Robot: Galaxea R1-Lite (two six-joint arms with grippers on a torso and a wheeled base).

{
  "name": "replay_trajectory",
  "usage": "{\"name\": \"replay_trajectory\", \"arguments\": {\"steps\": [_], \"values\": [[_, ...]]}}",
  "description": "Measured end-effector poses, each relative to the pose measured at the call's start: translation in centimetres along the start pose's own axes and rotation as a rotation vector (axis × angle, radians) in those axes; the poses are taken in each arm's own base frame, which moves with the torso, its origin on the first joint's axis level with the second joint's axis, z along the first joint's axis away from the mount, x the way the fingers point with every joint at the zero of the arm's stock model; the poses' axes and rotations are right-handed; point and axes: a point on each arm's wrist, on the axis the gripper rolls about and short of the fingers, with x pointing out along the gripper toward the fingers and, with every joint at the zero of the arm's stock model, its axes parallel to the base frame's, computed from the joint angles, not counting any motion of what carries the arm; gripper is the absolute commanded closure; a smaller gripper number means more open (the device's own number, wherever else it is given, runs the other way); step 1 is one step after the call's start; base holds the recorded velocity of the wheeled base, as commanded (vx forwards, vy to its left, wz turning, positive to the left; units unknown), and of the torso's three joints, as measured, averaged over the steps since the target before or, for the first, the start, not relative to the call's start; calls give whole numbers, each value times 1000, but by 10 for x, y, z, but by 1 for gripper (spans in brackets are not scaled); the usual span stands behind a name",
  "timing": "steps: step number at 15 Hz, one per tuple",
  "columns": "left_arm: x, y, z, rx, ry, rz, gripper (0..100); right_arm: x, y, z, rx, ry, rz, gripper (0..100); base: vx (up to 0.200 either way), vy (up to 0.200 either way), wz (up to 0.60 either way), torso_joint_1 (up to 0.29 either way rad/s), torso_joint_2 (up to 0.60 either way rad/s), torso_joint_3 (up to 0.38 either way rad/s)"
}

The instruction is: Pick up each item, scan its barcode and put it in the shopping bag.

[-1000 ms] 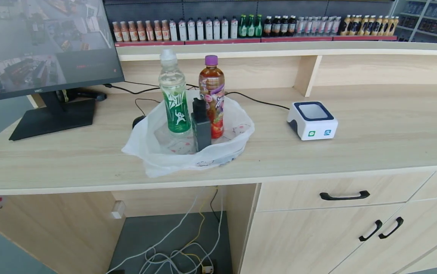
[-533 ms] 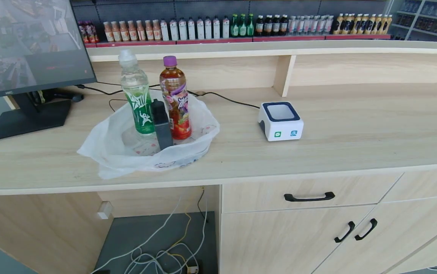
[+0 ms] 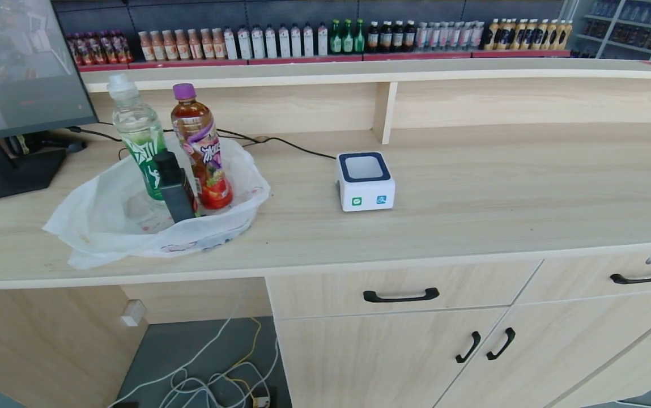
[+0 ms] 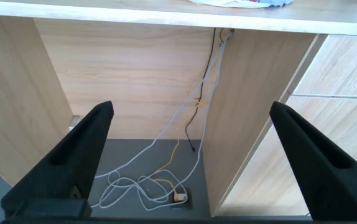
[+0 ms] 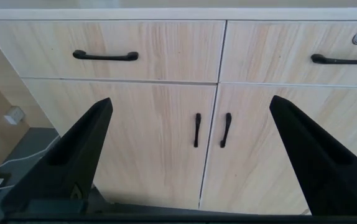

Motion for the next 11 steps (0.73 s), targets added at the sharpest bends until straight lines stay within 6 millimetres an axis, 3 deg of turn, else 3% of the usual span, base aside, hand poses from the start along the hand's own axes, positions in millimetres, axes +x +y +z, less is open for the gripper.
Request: {"name": "replay_trajectory", "arguments": {"steps": [11], "values": [[0, 0, 0, 3, 0, 1, 0, 0, 0, 0, -10, 0, 2, 0, 0, 0, 0, 0, 0, 0]]}}
